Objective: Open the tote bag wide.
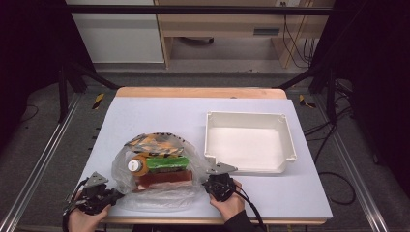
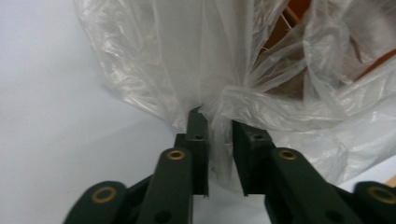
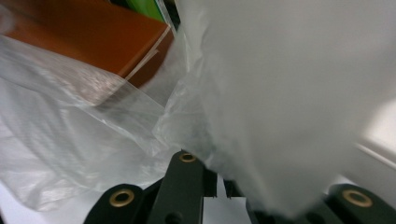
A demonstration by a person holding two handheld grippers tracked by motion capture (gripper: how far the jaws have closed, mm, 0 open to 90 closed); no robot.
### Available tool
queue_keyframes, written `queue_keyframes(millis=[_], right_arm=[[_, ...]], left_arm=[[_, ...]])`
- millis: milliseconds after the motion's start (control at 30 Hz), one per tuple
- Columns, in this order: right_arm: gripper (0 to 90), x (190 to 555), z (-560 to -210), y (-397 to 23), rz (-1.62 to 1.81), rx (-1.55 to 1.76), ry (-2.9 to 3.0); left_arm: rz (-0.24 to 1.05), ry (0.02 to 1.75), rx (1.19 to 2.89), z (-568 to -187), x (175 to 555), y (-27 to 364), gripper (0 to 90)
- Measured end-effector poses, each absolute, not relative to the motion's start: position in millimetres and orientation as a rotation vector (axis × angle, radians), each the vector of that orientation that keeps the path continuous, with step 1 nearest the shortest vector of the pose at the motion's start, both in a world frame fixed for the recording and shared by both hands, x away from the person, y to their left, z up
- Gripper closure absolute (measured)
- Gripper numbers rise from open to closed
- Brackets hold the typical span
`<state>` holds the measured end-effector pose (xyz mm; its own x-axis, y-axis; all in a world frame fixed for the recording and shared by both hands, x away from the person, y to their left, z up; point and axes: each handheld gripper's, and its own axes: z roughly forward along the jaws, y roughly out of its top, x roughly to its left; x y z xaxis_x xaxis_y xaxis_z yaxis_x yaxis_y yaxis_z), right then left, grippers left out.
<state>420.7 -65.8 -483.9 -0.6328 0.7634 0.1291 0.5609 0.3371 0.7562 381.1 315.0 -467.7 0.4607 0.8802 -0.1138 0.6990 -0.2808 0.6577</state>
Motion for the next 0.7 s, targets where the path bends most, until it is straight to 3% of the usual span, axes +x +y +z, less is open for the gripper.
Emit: queue_keyframes(millis=[33,233,300,333,500,700], right_arm=[[82.6,421.7,-486.7,-65.9,1.172,1.187,2.353],[63.1,411.0,-471.8,-78.6,1.278,1.126,2.291],[58.9,408.4,-466.9,-82.2,1.31,1.101,2.271],[53.7,403.0,-455.9,-88.7,1.363,1.077,2.233],[39.3,394.2,-428.5,-98.0,1.465,0.994,2.155],[34.0,395.0,-400.2,-101.0,1.548,0.947,2.079]], left_arm=[[0.375,1.312,2.061,-467.8,381.1,315.4,65.1],[0.412,1.232,1.946,-458.5,371.7,321.5,39.4],[0.437,1.197,1.894,-451.0,366.5,324.4,35.5],[0.458,1.181,1.866,-442.7,362.8,325.2,27.5],[0.522,1.16,1.808,-424.7,357.5,325.6,19.1],[0.571,1.134,1.777,-397.0,361.6,324.5,16.9]])
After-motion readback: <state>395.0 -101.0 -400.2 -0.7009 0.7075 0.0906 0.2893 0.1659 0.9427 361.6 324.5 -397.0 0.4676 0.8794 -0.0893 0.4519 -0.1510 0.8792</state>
